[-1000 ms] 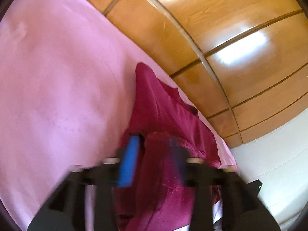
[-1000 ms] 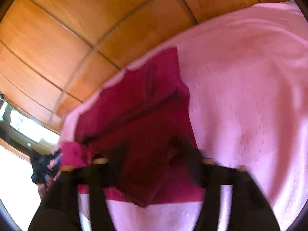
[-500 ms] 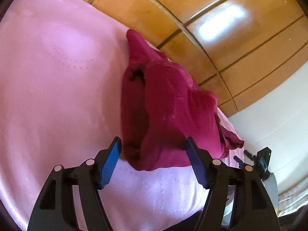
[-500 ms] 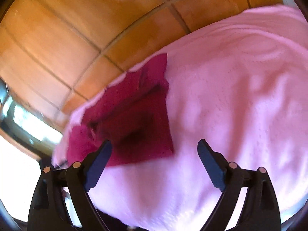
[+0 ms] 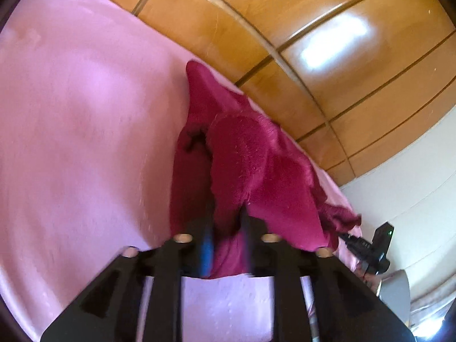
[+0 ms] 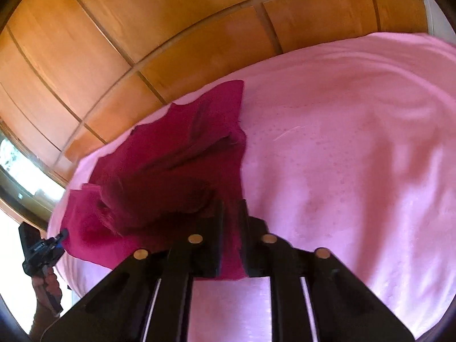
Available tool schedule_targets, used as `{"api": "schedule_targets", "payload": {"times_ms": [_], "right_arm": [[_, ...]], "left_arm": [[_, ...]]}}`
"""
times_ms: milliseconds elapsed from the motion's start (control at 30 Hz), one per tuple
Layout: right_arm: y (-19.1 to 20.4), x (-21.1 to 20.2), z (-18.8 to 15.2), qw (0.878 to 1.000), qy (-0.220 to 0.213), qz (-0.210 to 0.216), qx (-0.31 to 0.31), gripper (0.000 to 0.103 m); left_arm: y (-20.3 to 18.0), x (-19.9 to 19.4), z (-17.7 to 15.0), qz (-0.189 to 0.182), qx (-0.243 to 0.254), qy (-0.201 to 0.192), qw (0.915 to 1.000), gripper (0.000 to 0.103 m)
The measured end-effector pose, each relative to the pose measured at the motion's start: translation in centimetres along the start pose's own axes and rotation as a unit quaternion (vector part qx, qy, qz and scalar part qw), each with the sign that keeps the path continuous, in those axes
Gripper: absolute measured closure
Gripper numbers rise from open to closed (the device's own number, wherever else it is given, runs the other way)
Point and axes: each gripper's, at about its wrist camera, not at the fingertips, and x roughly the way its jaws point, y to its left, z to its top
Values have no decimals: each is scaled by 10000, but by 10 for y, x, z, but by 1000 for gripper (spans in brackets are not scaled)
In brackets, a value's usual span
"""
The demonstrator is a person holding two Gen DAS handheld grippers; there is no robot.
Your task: Fold small clothes
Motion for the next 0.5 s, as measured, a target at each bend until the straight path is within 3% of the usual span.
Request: {"api": "schedule_targets", "payload": {"times_ms": [33,67,267,300,367,433,467,500], "right_arm": [[-2,-2,-2,10000,34,75,-14,42],[-3,-6,-6,9999,-2,91,-64,38],[11,-5,-17,9982,155,42,-575,39],[16,0,-19,9972,219,5,-710,44],[24,12,-20,9953,397,-27,-880,60],[33,23,-24,9916,510,-318,-1144,71],[35,24,-25,9904,519,-381,-1224,77],[35,23,-25,9900,527,-394,-1250,88]], "left_arm": [[1,-2,-4,-2,-4,-9,10000,39],[1,-3,-7,-1,-51,-39,10000,34],[3,1,-21,-114,11,77,9999,34],[2,3,-21,-93,25,48,9999,34],[0,10,-18,4,86,88,9999,52],[1,14,-17,58,112,166,9998,85],[1,12,-16,68,112,168,9998,89],[-2,9,-16,76,172,157,9997,92]]}}
